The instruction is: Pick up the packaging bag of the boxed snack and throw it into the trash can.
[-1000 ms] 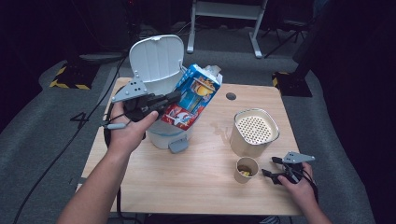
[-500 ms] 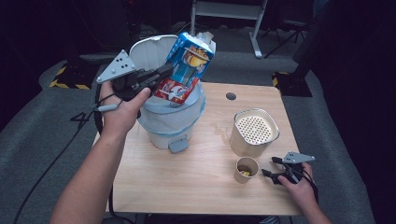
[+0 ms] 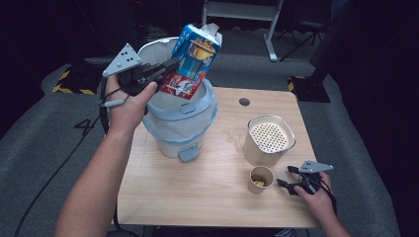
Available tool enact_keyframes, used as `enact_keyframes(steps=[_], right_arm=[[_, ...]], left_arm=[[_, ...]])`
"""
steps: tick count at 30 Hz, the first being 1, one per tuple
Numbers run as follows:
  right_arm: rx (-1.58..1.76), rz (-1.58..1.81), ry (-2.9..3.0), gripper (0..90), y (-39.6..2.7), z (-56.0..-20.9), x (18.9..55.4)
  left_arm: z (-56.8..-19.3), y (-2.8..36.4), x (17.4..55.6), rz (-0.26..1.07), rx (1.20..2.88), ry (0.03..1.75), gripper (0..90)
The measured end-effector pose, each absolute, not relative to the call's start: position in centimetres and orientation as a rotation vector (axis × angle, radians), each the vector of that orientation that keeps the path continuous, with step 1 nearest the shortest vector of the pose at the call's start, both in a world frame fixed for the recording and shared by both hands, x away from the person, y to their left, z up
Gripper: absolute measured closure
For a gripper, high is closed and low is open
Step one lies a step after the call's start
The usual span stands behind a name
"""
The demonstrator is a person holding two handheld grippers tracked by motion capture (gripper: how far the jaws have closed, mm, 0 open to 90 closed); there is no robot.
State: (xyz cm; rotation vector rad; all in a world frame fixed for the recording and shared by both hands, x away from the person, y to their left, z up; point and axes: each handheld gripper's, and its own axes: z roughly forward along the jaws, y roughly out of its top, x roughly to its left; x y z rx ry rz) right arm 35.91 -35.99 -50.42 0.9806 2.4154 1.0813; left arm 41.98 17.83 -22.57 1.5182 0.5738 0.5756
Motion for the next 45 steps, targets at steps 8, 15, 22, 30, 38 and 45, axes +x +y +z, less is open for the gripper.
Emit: enact_keyframes(steps=[8,15,22,30,38,45], right_arm=[[0.980,1.081,2.415,24.7,-36.0,-50.4,35.9],[0.980,1.081,2.416,24.7,-36.0,-50.4,35.9],[0.981,1.082,2.415,24.7,-36.0,-50.4,35.9],[0.981,1.082,2.416,24.7,-36.0,-50.4,35.9],[0.980,1.082,2.415,24.7,-36.0,-50.4,35.9],[0.981,1.082,2.416,24.7,-36.0,-50.4,35.9]], left_arm=[[-23.5,17.8,43.5,0.571,1.511,0.592,89.7],[-24.1,17.8,44.5,0.594,1.535,0.604,89.7],[-24.8,18.1,44.8,0.607,1.544,0.600,89.7],[-25.3,17.9,45.1,0.623,1.575,0.593,89.2],[-25.3,18.0,44.1,0.583,1.644,0.621,39.1],[-25.3,18.6,41.8,0.552,1.702,0.579,39.9]])
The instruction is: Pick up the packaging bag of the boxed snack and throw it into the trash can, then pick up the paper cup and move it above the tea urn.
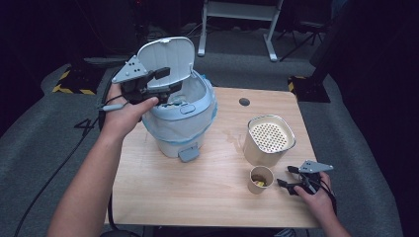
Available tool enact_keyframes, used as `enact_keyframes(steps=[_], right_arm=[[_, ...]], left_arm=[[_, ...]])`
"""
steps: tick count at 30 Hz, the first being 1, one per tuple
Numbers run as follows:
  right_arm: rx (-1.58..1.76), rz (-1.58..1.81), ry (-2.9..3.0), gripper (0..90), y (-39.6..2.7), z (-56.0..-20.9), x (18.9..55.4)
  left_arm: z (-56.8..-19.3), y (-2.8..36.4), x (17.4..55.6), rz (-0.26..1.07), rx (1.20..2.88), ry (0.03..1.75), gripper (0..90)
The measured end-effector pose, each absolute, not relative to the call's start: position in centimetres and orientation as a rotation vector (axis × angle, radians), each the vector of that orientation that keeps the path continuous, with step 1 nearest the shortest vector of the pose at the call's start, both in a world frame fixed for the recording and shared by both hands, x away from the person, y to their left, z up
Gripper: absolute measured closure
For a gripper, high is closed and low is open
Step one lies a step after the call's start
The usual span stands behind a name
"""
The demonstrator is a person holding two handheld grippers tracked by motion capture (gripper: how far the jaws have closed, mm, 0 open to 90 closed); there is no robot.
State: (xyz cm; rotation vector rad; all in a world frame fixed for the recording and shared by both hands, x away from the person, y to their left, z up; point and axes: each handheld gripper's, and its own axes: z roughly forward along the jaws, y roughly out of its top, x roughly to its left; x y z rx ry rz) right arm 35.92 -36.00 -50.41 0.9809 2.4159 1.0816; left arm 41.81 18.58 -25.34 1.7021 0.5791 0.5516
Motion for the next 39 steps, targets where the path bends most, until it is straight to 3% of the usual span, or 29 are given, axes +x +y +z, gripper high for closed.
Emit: enact_keyframes(steps=[10,17,22,39], right_arm=[[0.976,1.087,2.432,21.9,-36.0,-50.4,35.8],[0.973,1.148,2.434,19.2,-36.1,-49.6,34.6],[0.945,1.167,2.448,18.9,-36.2,-49.0,33.9],[0.910,1.249,2.470,16.3,-35.2,-48.3,31.5]], left_arm=[[-27.8,19.2,36.5,0.476,1.797,0.520,39.0],[-31.9,19.3,33.8,0.434,1.852,0.518,38.9],[-34.1,19.6,33.4,0.445,1.860,0.519,39.5],[-44.3,20.2,33.9,0.261,1.920,0.691,42.5]])
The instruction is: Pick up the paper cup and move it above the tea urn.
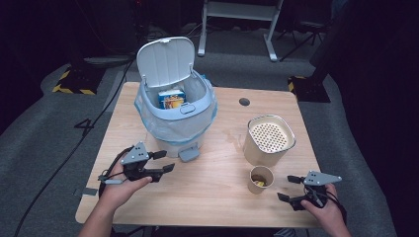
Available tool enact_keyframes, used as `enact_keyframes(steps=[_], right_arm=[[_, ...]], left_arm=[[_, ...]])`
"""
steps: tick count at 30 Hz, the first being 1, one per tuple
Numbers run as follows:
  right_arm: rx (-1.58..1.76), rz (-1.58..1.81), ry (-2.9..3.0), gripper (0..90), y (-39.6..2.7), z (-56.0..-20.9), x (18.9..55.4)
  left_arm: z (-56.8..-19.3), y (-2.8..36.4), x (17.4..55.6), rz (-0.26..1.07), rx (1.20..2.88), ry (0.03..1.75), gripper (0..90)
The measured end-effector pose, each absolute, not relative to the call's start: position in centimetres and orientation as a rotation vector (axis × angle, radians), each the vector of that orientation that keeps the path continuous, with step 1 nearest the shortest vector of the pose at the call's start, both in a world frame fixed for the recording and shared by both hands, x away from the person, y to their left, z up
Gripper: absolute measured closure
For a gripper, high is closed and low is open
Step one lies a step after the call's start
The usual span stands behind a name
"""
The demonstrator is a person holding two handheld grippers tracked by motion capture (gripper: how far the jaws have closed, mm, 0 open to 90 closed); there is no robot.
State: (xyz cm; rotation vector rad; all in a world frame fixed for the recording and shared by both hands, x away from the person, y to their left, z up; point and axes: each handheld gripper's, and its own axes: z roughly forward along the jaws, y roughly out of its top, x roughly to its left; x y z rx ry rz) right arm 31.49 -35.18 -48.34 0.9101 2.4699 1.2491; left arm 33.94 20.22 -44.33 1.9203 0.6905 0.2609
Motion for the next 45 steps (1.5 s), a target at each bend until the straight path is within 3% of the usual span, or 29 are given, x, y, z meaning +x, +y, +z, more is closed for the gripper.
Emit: enact_keyframes(steps=[12,20,33,35,36,45], right_arm=[[0.864,1.327,2.448,16.2,-33.6,-48.0,30.6],[0.874,1.376,2.407,17.5,-32.1,-48.2,30.7],[0.817,1.399,2.429,19.8,-28.7,-48.9,32.0],[0.810,1.395,2.422,19.6,-28.3,-49.0,32.3],[0.808,1.400,2.417,20.6,-28.2,-49.1,32.5],[0.826,1.457,2.401,27.2,-28.1,-49.4,33.0]], left_arm=[[-48.4,20.1,34.9,0.280,2.018,0.855,42.2],[-49.5,19.5,34.9,0.313,2.107,0.873,38.8],[-50.4,18.6,35.3,0.341,2.211,0.898,26.9],[-50.4,18.5,35.4,0.336,2.220,0.899,23.2],[-50.4,18.4,35.4,0.334,2.235,0.890,16.6],[-50.4,18.4,35.5,0.332,2.237,0.892,15.1]])
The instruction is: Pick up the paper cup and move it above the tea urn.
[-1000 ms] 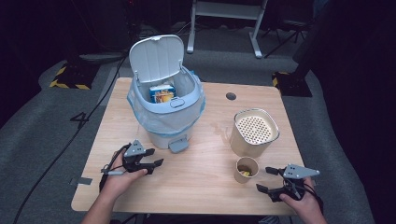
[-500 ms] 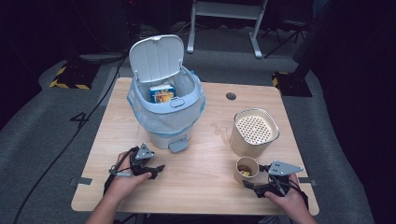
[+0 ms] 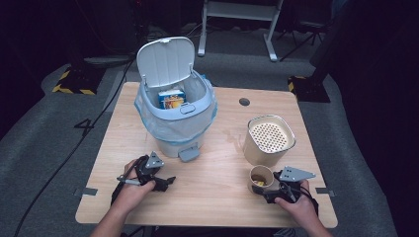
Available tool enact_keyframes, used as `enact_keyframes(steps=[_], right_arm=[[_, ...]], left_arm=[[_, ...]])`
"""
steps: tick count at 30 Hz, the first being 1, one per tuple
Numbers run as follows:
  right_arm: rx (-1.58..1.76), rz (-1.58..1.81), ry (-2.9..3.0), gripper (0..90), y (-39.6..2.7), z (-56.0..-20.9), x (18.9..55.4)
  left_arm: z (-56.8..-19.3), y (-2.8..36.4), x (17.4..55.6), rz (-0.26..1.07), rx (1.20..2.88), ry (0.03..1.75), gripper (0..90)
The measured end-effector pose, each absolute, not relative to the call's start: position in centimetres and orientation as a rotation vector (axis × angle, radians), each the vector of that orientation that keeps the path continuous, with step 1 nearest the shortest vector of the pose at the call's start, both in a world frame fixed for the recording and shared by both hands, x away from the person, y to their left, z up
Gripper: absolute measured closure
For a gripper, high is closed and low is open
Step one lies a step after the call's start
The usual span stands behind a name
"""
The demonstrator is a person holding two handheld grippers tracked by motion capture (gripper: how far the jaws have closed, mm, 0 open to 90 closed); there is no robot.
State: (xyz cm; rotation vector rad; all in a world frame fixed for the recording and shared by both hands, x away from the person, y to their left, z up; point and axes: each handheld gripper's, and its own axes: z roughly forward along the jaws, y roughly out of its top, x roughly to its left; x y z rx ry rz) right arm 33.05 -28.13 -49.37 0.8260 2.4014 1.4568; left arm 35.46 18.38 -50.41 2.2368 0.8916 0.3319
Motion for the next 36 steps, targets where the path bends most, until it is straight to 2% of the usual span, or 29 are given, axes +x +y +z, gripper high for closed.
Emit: enact_keyframes(steps=[12,36], right_arm=[[0.780,1.462,2.373,30.4,-28.9,-47.2,32.7],[0.682,1.490,2.379,31.1,-30.2,-36.9,33.4]], left_arm=[[-50.4,18.4,35.5,0.332,2.236,0.891,15.1],[-50.4,18.4,35.5,0.330,2.238,0.886,15.1]])
